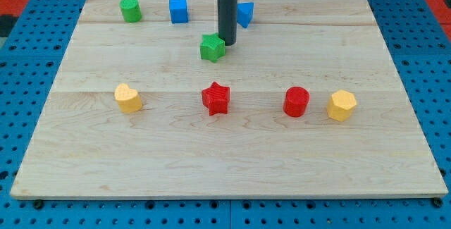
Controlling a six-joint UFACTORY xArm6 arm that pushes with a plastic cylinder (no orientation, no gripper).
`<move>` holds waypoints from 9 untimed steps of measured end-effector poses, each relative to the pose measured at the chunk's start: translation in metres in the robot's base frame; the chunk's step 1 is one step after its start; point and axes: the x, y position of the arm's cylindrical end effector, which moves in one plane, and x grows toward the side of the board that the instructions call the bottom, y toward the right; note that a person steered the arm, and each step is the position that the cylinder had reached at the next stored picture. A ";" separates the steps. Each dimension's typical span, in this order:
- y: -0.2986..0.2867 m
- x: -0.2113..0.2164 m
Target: Move the blue triangle into the green star
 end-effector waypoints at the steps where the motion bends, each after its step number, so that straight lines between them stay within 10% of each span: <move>1: 0.045 -0.019; 9: -0.017 -0.125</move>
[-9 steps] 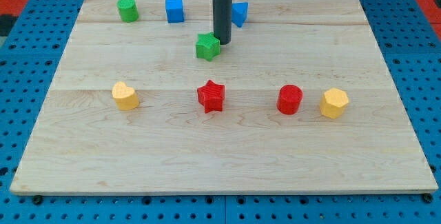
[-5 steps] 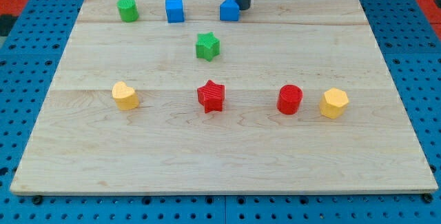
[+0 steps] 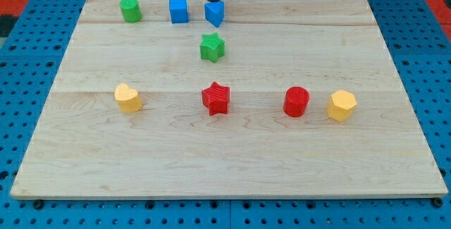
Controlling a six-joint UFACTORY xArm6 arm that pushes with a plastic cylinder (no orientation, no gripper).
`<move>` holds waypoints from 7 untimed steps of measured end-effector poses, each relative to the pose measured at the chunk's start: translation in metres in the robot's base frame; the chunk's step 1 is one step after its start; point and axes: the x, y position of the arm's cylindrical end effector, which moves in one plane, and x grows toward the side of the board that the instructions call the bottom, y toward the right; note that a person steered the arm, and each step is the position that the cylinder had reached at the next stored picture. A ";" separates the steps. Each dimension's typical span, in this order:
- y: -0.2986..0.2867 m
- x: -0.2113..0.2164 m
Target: Move the blue triangle into the green star
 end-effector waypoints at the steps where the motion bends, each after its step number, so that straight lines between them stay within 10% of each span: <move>1: 0.001 0.014; 4: -0.003 0.095; 7: 0.001 0.032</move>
